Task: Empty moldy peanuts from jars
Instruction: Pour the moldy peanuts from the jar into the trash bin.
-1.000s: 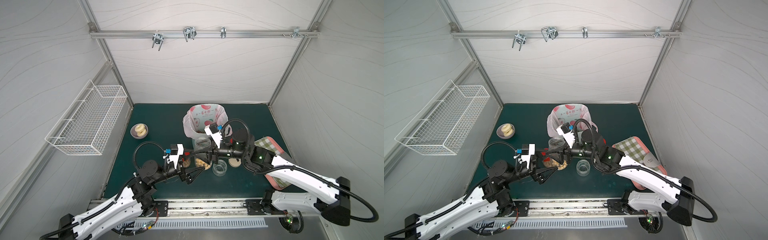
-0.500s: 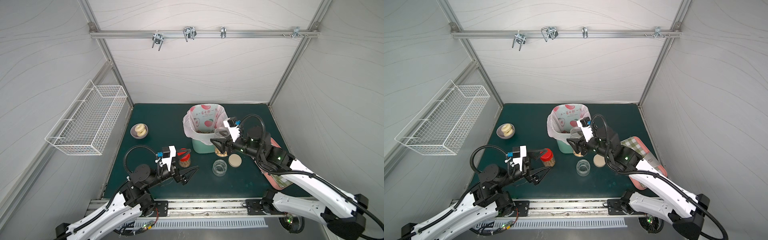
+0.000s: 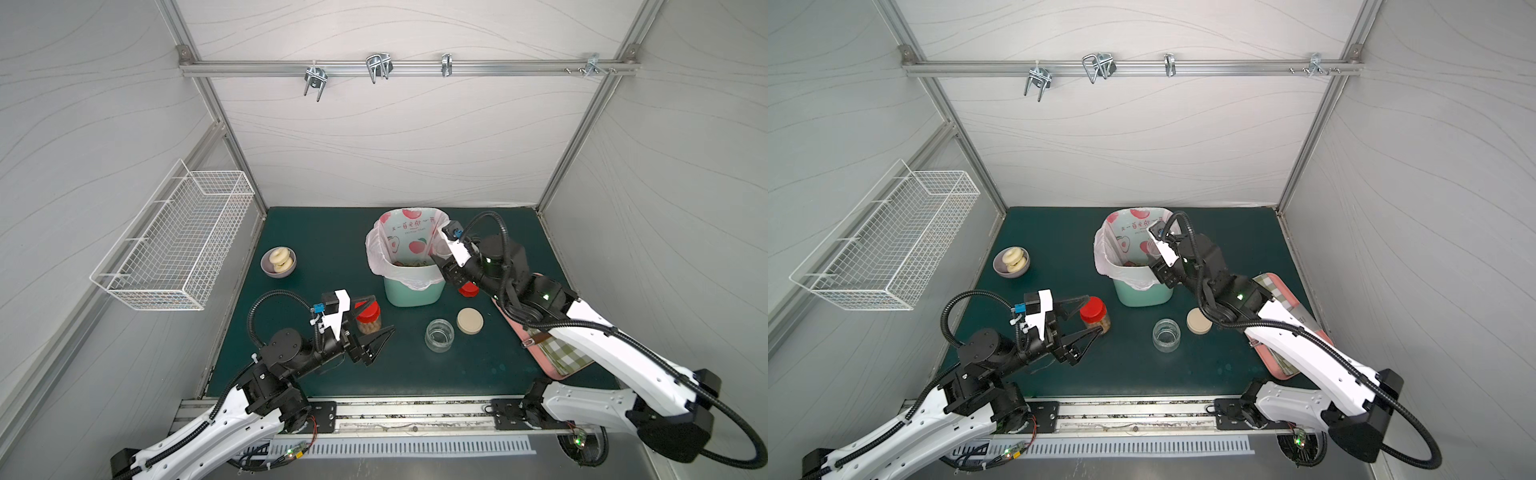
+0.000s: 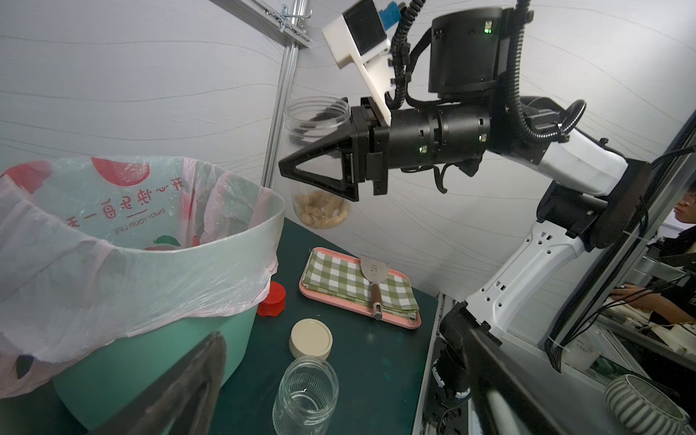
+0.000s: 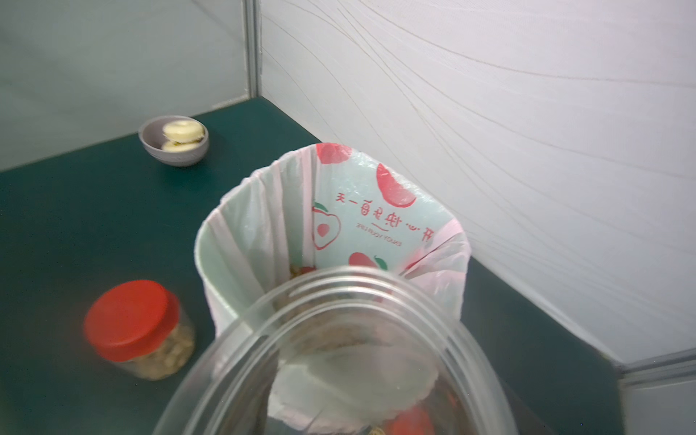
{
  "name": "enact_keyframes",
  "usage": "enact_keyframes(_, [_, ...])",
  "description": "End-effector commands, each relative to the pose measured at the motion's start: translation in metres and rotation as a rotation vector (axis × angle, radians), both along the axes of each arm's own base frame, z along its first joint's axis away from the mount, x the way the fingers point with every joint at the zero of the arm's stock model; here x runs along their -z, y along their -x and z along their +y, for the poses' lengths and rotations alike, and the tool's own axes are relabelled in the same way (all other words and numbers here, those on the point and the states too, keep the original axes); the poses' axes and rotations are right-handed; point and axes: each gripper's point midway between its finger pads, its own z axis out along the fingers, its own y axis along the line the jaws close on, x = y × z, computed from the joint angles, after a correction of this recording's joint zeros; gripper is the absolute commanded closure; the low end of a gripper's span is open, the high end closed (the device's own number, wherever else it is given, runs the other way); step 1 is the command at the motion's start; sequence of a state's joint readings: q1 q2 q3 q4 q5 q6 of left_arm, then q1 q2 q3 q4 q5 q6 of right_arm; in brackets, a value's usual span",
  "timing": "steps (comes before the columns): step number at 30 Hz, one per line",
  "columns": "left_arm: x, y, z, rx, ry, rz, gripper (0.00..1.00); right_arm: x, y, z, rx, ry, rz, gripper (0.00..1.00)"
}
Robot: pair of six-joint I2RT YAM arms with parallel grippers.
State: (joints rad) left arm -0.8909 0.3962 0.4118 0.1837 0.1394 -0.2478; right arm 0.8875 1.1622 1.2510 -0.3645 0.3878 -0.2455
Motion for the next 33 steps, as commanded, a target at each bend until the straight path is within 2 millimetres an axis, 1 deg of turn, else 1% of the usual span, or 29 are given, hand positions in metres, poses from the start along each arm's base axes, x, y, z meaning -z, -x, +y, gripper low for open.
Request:
enact_keyframes(1, [-0.012,-0.003,0.009,-0.046,0.015,-0.039,0.01,-0.012,-0.021,-0.006,0.051,0.169,-0.100,0.77])
enact_keyframes(5, [-0.010,-0.008,0.015,-0.093,0.015,-0.033,0.01,-0.017,-0.040,-0.001,0.077,0.309,-0.151,0.81])
enact_keyframes(10, [-0.010,-0.008,0.020,-0.111,0.017,-0.038,0.01,-0.011,-0.064,0.002,0.125,0.491,-0.233,0.83])
enact_keyframes(14, [-0.008,-0.009,0.023,-0.129,0.011,-0.039,0.01,0.003,-0.082,0.010,0.116,0.676,-0.319,0.87])
enact_keyframes(20, [-0.005,-0.012,0.027,-0.154,-0.005,-0.039,0.01,0.021,-0.105,0.016,0.141,0.918,-0.372,0.89])
enact_keyframes(25, [-0.002,-0.013,0.029,-0.170,-0.017,-0.040,0.01,0.021,-0.115,0.021,0.143,1.028,-0.424,0.90])
enact_keyframes(28, [-0.002,-0.012,0.031,-0.176,-0.019,-0.042,0.01,0.021,-0.117,0.024,0.134,1.060,-0.435,0.90])
enact_keyframes(33, [-0.002,-0.011,0.036,-0.188,-0.017,-0.048,0.01,0.019,-0.122,0.024,0.136,1.140,-0.466,0.91])
